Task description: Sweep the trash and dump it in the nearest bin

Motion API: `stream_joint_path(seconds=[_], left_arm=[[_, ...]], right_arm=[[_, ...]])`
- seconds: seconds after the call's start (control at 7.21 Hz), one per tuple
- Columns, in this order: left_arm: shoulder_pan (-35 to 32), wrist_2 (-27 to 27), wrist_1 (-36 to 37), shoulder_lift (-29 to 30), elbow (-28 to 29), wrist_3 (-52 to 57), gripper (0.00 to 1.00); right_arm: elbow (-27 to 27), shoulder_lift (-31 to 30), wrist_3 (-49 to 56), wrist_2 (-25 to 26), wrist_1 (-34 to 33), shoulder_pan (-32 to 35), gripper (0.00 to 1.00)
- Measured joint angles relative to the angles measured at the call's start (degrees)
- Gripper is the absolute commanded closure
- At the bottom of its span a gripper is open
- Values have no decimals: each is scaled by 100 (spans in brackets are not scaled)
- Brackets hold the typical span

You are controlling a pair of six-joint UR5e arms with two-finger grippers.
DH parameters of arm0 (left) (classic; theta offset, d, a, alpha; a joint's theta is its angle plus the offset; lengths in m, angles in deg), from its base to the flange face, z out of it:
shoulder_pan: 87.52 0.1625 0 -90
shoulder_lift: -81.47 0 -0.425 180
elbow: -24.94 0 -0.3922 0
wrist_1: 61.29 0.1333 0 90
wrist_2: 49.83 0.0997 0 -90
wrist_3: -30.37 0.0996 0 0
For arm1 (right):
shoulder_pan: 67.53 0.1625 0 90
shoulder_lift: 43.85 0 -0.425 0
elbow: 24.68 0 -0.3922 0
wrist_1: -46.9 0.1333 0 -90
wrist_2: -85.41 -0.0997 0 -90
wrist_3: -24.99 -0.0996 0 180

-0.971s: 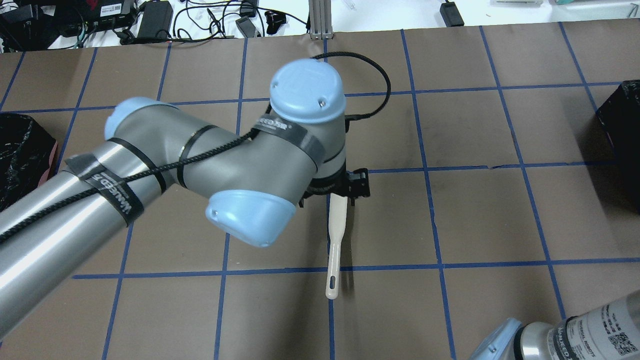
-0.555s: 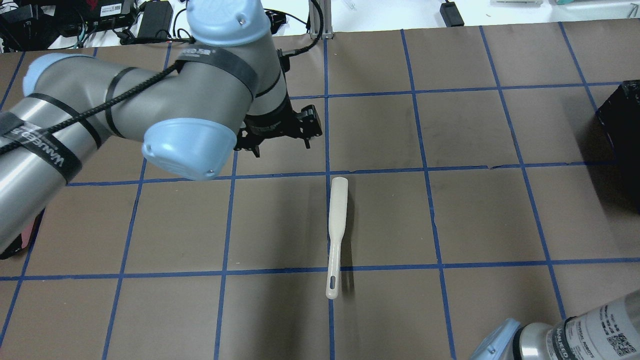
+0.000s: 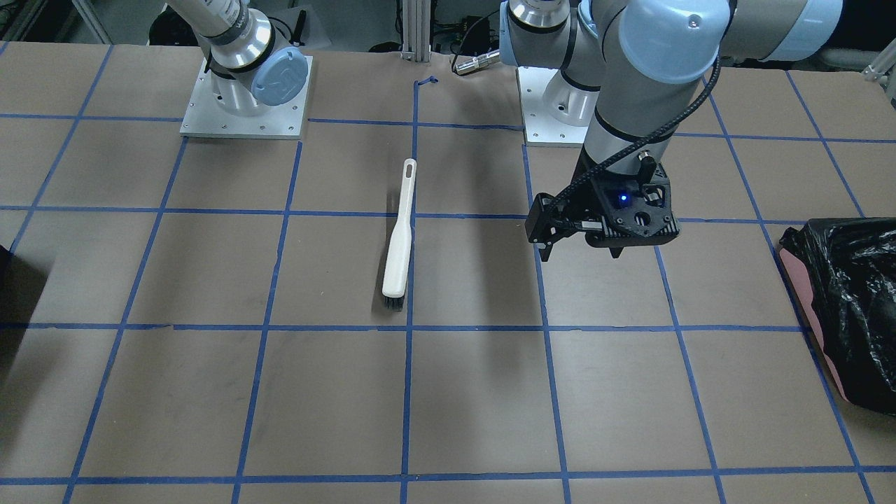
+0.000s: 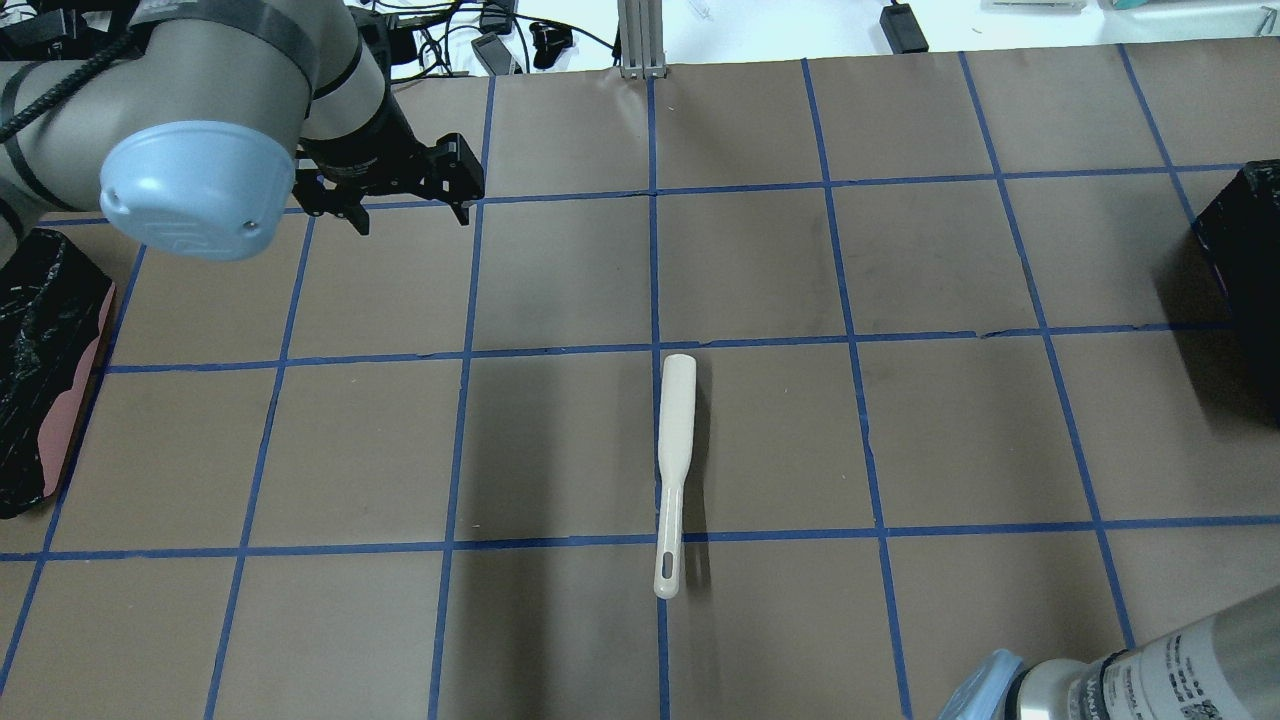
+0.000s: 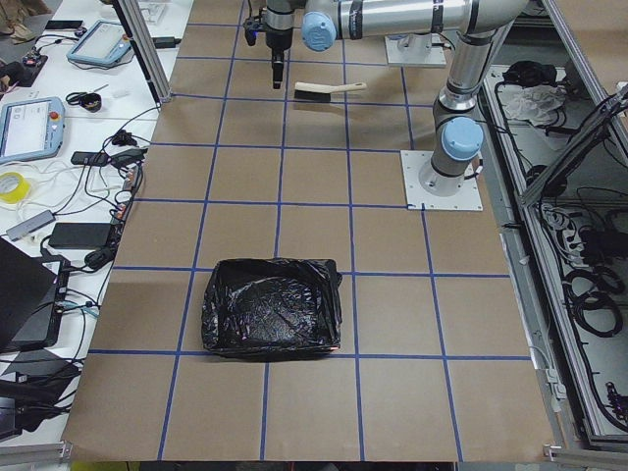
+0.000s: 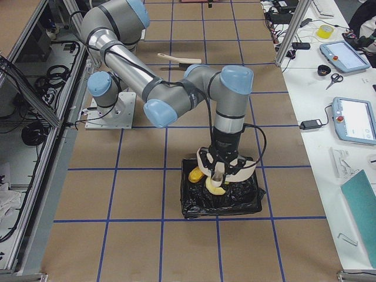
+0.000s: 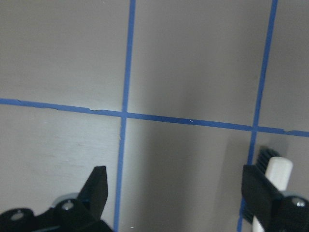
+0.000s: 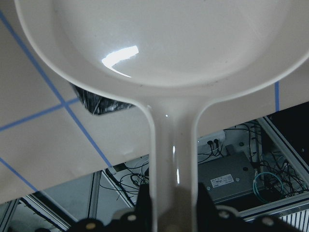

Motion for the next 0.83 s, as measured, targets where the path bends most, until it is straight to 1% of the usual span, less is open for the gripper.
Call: stream_joint_path(seconds=[0.28,0.55,0.83], left_arm=[[115,-57,-149,-45,-22,227,0],[173,-89,-504,-355,-19,568,0],[213,-120,-771,-722,-215,776,0]], right_arm=[[331,-134,-1441,-429,331,685,100],[625,-180,-2739,-633,383,1439,100],[778,-195,-4389,-945,513,2243,100]])
